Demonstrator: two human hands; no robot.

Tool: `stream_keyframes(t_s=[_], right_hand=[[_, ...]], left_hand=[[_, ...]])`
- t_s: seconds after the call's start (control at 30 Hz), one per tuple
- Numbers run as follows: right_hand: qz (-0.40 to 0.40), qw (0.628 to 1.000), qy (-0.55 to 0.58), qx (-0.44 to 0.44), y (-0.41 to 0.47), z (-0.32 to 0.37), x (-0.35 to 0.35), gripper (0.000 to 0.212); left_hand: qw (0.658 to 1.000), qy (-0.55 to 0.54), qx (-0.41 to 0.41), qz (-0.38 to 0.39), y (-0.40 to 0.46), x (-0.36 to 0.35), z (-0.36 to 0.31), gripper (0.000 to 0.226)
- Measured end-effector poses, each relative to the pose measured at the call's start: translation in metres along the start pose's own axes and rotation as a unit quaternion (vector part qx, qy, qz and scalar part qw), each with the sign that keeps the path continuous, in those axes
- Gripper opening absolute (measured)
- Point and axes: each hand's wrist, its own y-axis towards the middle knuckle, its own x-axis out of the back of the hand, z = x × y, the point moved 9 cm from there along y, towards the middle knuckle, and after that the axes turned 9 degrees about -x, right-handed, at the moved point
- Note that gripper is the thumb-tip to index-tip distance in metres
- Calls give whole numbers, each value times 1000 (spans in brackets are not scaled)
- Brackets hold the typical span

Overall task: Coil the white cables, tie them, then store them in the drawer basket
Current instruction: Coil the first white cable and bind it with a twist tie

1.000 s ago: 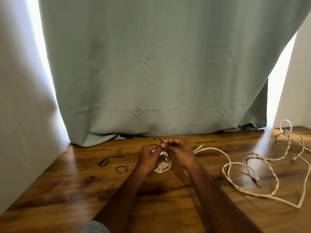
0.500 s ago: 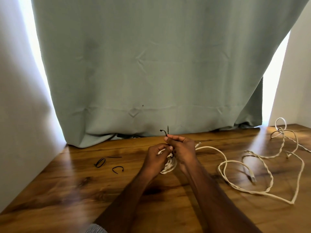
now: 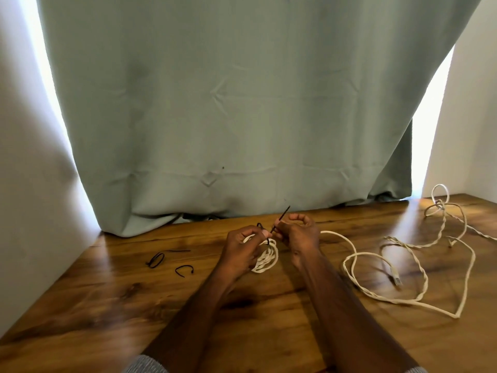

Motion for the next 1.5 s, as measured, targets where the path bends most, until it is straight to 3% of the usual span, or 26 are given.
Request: stream_keyframes(t_s=[0.23, 0.47, 1.23, 1.3, 1.4, 1.5], right_hand=[[-95, 989, -105, 43, 23, -2, 20, 28], [-137, 967, -195, 94, 26, 1, 20, 27], [-180, 940, -272, 107, 38, -3, 36, 16], [-166, 950, -241, 110, 39, -2, 37, 17], [-106, 989, -65, 83, 37, 2, 35, 23], [-54, 990, 82, 105, 22, 32, 25, 24]], left_hand=[[1000, 0, -6, 7, 0, 1, -1, 18], [1000, 3, -15, 22, -1, 0, -6, 18], [996, 7, -7, 87, -14, -12, -7, 19], [996, 0, 8, 88, -17, -11, -1, 19], [996, 4, 36, 79, -20, -9, 10, 22], [997, 2, 56, 49, -15, -4, 17, 29]])
